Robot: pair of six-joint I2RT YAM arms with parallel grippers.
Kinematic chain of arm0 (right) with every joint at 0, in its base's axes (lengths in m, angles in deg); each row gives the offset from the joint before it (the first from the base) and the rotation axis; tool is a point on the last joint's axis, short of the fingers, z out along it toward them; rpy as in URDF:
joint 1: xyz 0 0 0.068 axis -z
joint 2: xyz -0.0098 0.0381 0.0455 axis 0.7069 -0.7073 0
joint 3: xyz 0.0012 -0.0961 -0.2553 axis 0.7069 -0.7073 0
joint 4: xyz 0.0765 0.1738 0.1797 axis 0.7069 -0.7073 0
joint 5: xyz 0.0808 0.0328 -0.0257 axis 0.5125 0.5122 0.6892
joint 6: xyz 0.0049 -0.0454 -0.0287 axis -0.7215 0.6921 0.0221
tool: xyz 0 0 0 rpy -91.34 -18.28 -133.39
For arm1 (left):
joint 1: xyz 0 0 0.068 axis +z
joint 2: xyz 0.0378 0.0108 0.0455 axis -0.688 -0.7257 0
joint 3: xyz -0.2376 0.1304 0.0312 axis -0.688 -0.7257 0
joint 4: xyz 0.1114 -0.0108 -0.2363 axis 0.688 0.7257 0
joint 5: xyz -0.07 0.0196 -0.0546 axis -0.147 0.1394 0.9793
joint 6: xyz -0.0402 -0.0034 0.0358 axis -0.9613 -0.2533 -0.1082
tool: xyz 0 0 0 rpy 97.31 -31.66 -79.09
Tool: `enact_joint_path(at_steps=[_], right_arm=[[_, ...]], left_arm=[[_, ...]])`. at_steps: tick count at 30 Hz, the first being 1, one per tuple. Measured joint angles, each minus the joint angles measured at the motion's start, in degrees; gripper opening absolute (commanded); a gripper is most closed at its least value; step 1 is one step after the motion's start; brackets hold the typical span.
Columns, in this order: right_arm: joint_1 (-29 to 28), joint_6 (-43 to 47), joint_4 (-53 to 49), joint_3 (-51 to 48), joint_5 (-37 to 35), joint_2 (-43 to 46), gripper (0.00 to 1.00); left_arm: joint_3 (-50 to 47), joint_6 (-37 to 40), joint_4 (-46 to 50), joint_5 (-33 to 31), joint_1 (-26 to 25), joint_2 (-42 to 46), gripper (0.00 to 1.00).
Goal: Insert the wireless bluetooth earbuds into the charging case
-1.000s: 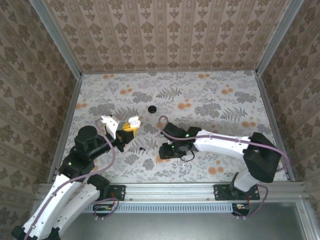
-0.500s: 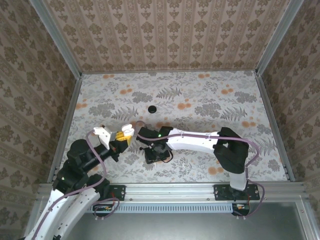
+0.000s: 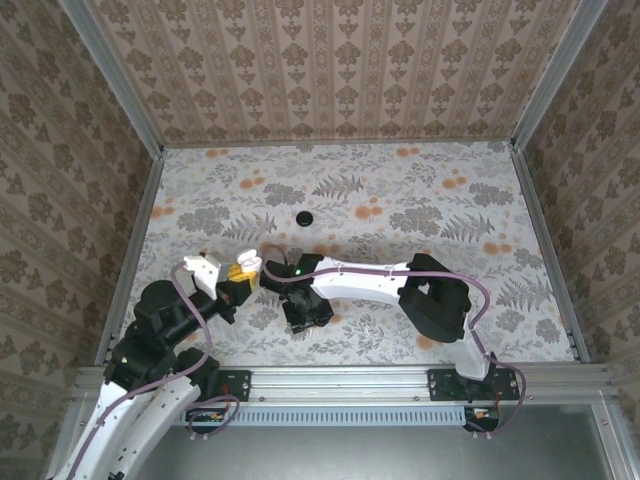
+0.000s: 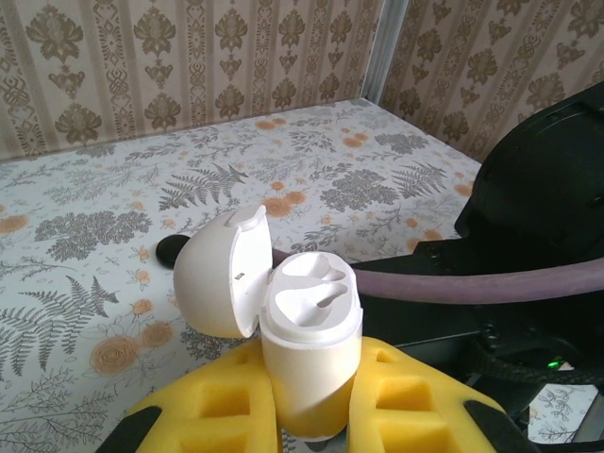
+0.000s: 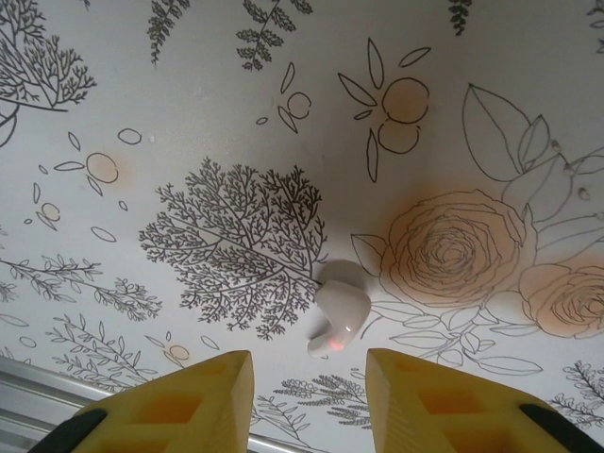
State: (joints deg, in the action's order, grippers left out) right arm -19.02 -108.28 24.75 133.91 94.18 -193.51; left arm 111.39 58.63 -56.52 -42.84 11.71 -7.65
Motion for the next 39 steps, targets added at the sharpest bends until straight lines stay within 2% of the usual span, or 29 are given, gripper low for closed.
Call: enact_joint_path(at_steps=[23, 39], right_arm=[[0.44, 0.15, -0.04, 0.7, -0.48, -3.04, 0.38], [0.9, 1.7, -1.97, 1.99, -0.46, -4.9, 0.23]], left_arm=[[0.0, -0.04, 0.61, 1.79, -0.07, 0.96, 0.0], [-0.55, -2.16, -1.55, 4.44, -0.07, 0.96, 0.0]])
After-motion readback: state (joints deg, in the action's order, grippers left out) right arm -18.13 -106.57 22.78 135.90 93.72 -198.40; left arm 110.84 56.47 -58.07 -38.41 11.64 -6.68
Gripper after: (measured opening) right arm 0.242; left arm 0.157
